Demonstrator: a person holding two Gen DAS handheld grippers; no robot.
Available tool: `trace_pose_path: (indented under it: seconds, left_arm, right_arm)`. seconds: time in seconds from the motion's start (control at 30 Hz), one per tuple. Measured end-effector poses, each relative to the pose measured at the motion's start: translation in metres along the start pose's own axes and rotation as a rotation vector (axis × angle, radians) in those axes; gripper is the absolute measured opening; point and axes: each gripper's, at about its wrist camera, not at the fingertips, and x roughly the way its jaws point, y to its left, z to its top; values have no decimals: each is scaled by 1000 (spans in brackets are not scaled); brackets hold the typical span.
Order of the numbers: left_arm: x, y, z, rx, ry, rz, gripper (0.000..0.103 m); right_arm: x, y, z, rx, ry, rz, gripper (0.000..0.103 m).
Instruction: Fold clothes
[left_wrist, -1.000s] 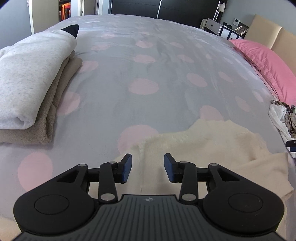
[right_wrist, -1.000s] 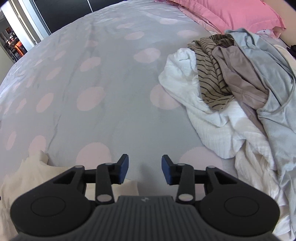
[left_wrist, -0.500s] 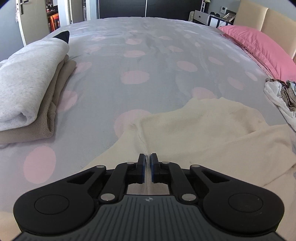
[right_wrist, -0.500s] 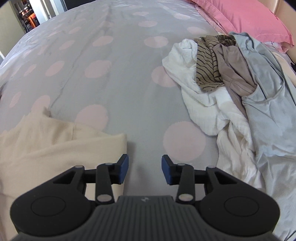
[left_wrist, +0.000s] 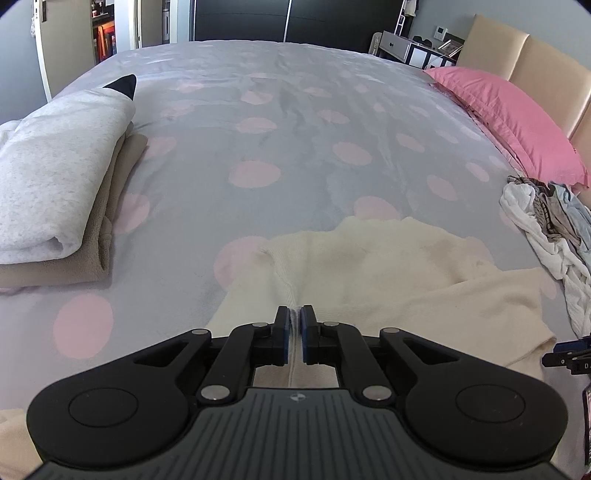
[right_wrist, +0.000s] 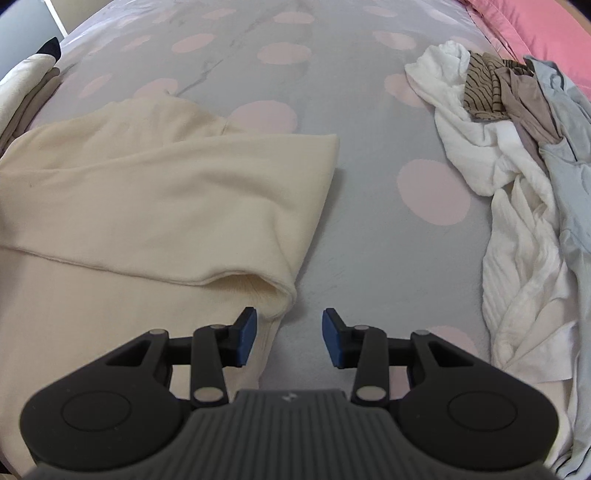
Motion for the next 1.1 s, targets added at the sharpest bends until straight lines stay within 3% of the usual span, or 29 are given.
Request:
trace_pose_path:
  seconds: [0.13, 0.17, 0.33, 0.47, 0.6, 0.8, 1.1]
  left_arm:
    - [12, 4, -1, -11, 20, -8, 7]
    - [14, 6, -1, -23, 25, -5, 14]
    - [18, 15, -4, -96, 51, 9, 27]
    - [8, 18, -7, -138, 72, -7, 27]
    - [13, 21, -16, -175, 152, -40, 27]
    - [40, 28, -32, -217, 235, -5, 27]
    - [32, 7, -33, -168, 228, 45, 22]
  right_arm:
    - [4, 1, 1, 6, 5, -9, 42]
    - [3, 2, 1, 3, 1, -8, 42]
    - [1, 0, 1, 3, -4, -8, 43]
    - [2, -4, 3, 14, -1, -6, 43]
    - [3, -2, 6, 9, 1, 1, 43]
    - [5, 0, 8, -1, 6, 4, 43]
    - [10, -1, 10, 2, 22, -9, 43]
